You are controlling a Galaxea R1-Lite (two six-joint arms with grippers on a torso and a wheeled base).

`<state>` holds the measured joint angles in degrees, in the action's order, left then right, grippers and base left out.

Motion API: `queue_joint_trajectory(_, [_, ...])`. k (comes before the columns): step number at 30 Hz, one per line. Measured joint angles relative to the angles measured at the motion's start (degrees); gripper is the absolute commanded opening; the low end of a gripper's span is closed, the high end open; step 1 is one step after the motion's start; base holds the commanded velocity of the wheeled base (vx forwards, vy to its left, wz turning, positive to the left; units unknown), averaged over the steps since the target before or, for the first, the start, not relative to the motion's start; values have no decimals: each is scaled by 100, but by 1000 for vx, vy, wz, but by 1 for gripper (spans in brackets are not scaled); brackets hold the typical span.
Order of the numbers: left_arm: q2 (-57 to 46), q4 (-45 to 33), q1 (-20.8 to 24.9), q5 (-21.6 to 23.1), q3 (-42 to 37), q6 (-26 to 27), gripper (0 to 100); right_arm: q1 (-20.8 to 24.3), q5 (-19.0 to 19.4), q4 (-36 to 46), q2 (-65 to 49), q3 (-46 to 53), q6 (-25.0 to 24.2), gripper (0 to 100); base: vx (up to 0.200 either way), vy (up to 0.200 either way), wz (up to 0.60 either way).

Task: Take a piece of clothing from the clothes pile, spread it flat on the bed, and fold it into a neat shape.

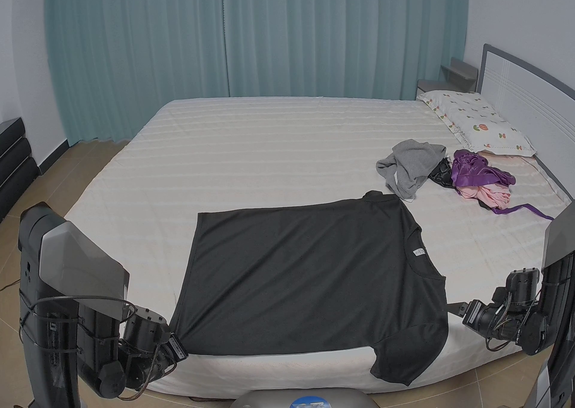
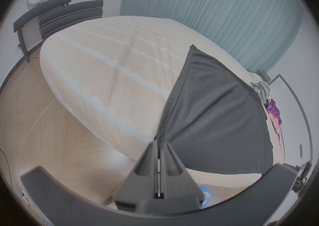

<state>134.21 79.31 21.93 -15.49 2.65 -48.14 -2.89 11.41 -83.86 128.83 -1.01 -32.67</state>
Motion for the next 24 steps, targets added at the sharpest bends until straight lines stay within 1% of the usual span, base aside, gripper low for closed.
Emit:
queue_joint_trajectory(5, [0, 1, -2, 28, 22, -27, 0, -105, 16, -22, 163, 0, 148, 100, 0, 0, 0])
queue_joint_trajectory(16, [83, 9, -24, 69, 74, -52, 0, -121, 40, -24, 271, 0, 111, 100, 0, 0, 0])
queue_joint_trajectory(17, [96, 12, -27, 72, 74, -52, 100, -121, 41, -26, 271, 0, 93, 100, 0, 0, 0])
queue_joint_trajectory(24, [110, 94, -29, 69, 63, -63, 100, -110, 52, -44, 221, 0, 44, 100, 0, 0, 0])
